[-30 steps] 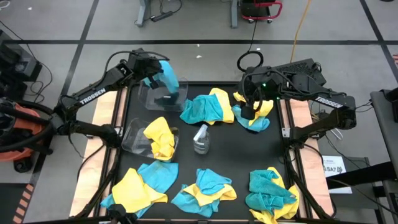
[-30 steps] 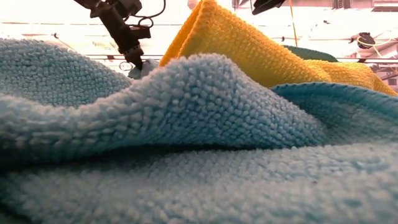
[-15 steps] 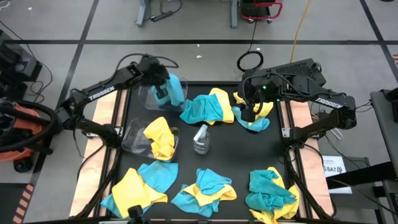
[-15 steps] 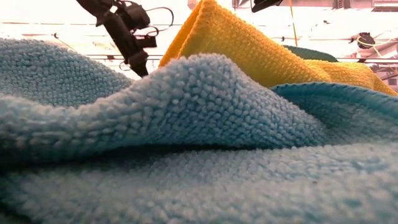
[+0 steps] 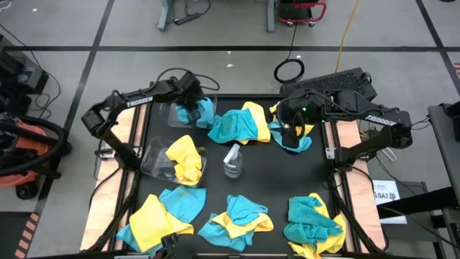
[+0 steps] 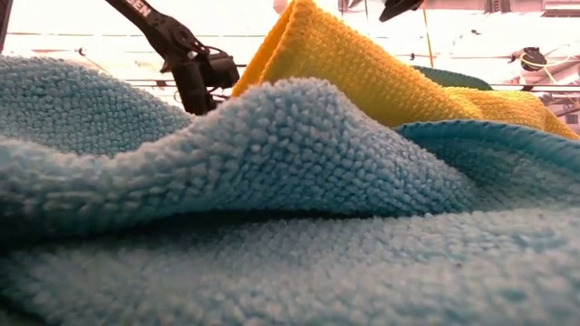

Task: Sort microfiber towel by color & place in baskets
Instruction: Put the blue microfiber cloth into the top transparent bin

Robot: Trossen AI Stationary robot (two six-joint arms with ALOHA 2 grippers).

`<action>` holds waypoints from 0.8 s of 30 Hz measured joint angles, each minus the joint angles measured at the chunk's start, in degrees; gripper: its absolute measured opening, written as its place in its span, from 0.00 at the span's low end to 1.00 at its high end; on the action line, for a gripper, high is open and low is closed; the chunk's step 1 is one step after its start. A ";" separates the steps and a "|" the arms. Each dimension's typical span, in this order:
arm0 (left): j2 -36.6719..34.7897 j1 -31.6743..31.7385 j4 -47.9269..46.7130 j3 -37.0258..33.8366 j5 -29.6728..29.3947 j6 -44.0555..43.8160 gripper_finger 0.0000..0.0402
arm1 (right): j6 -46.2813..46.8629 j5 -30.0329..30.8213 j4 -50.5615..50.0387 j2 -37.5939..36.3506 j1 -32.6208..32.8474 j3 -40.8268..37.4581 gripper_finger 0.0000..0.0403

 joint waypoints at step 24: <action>-4.03 0.37 -17.43 6.13 6.73 -2.97 0.57 | 0.08 0.98 15.49 -0.35 -0.02 -25.64 0.63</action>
